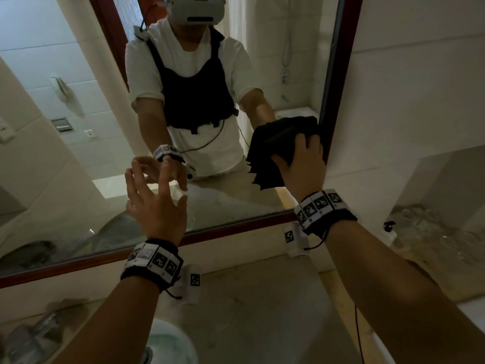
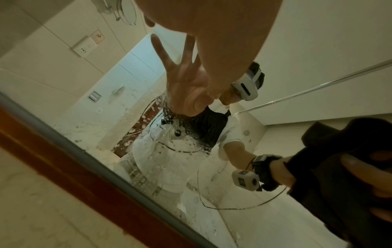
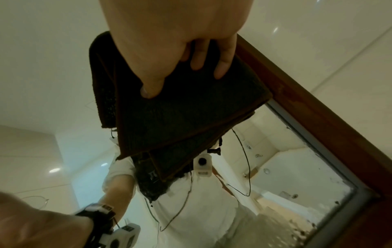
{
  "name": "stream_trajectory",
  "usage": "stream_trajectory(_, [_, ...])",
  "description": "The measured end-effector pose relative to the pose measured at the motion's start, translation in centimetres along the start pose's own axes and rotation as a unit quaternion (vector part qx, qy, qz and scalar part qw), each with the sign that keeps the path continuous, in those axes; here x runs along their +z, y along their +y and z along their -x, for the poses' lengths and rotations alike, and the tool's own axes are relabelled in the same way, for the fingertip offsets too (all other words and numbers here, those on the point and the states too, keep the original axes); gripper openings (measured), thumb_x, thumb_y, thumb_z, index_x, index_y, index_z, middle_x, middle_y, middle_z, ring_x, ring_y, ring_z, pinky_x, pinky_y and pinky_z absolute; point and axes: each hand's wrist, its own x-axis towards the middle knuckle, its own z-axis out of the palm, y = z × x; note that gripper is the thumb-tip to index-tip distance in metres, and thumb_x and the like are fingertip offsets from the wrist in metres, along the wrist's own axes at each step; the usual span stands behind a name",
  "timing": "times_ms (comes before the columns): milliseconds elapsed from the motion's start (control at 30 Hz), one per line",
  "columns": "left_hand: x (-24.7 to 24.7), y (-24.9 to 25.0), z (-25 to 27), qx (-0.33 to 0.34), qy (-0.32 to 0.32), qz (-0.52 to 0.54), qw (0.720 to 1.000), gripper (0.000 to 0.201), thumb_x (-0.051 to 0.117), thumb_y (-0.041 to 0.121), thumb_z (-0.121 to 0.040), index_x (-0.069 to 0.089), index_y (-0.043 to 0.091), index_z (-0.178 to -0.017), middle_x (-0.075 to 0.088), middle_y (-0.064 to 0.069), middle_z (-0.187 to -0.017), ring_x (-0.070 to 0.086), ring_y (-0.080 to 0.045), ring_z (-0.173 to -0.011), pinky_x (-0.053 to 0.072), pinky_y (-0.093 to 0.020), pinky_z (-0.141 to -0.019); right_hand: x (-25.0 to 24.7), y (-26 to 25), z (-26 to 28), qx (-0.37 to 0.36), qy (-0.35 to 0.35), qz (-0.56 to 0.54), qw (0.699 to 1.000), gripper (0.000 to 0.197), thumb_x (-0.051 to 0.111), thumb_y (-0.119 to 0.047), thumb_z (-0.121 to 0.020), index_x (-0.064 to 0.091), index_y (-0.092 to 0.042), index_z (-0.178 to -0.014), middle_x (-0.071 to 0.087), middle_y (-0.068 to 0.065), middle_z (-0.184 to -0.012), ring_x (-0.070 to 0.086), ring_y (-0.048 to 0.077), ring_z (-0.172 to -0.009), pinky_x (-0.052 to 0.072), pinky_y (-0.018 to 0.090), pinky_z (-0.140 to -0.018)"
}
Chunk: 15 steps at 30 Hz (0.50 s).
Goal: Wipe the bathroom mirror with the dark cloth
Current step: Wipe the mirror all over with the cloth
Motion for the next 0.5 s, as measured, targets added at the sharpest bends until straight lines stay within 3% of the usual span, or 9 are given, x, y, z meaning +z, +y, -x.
stream_trajectory(500, [1.7, -0.7, 0.2, 0.018, 0.054, -0.001, 0.998, 0.09, 0.076, 0.031, -0.079, 0.021, 0.038, -0.15, 0.004, -0.017, -0.162, 0.004, -0.035, -0.149, 0.031, -0.065, -0.1, 4.5, 4.4, 4.7, 0.013, -0.052, 0.012, 0.998, 0.056, 0.066, -0.051, -0.085, 0.043, -0.012, -0.117, 0.048, 0.022, -0.122, 0.051, 0.041, -0.107, 0.055, 0.046, -0.067])
